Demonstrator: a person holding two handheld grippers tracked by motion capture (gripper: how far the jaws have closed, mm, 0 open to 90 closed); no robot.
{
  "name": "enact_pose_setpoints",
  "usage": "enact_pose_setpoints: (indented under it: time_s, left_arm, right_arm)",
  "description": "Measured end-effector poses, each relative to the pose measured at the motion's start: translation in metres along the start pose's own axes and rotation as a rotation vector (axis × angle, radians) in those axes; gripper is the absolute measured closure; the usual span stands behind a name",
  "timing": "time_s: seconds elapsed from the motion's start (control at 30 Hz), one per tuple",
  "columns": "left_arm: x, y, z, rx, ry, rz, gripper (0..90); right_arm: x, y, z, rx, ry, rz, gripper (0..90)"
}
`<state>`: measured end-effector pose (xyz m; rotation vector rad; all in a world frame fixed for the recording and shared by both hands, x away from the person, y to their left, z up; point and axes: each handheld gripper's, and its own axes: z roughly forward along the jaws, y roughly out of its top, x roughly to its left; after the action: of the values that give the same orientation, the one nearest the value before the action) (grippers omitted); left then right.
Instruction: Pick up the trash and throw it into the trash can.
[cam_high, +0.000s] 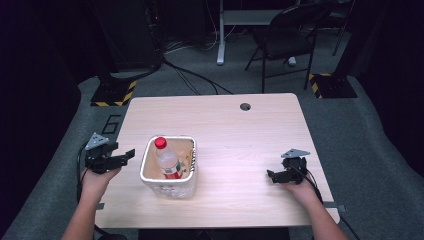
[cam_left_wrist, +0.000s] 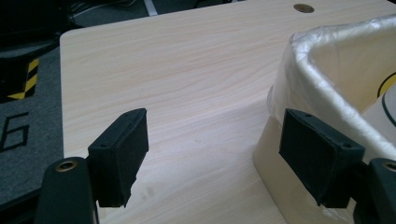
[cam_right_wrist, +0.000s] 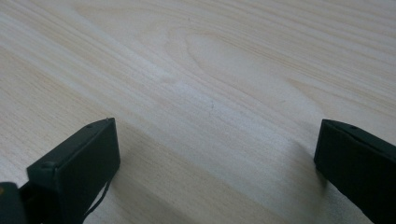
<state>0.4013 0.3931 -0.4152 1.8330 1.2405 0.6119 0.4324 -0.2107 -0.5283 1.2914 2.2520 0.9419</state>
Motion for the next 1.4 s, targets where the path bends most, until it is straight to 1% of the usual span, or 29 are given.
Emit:
enact_pose_setpoints:
  time_s: [0.17, 0.27, 0.33, 0.53, 0.7, 0.87, 1.0, 1.23, 1.33, 1.4]
  left_arm:
    - [0.001, -0.010, 0.013, 0.023, 0.004, -0.015, 23.7]
    - [0.001, -0.017, 0.021, 0.030, -0.004, -0.031, 23.6]
    - [0.001, -0.022, 0.025, 0.032, -0.009, -0.033, 23.6]
    - [0.002, -0.038, 0.034, 0.056, 0.003, -0.042, 23.7]
    - [0.006, -0.049, 0.038, 0.063, 0.006, -0.063, 23.7]
    - [0.009, -0.055, 0.039, 0.073, 0.016, -0.071, 23.7]
    - [0.010, -0.059, 0.040, 0.079, 0.031, -0.058, 23.6]
    - [0.012, -0.067, 0.043, 0.092, 0.039, -0.064, 23.6]
    - [0.013, -0.070, 0.045, 0.107, 0.040, -0.063, 23.6]
    - [0.013, -0.072, 0.047, 0.118, 0.045, -0.054, 23.7]
  right_arm:
    - [0.000, 0.000, 0.000, 0.000, 0.000, 0.000, 0.0]
    - [0.000, 0.000, 0.000, 0.000, 0.000, 0.000, 0.0]
    - [0.000, 0.000, 0.000, 0.000, 0.000, 0.000, 0.0]
    - [0.000, 0.000, 0.000, 0.000, 0.000, 0.000, 0.0]
    - [0.000, 0.000, 0.000, 0.000, -0.001, -0.001, 0.0]
    - [0.000, 0.000, 0.000, 0.000, -0.001, -0.001, 0.0]
    - [0.000, 0.000, 0.000, 0.000, -0.001, -0.001, 0.0]
    - [0.000, 0.000, 0.000, 0.000, -0.001, -0.001, 0.0]
    - [0.000, 0.000, 0.000, 0.000, 0.000, -0.001, 0.0]
    - [0.000, 0.000, 0.000, 0.000, -0.001, -0.001, 0.0]
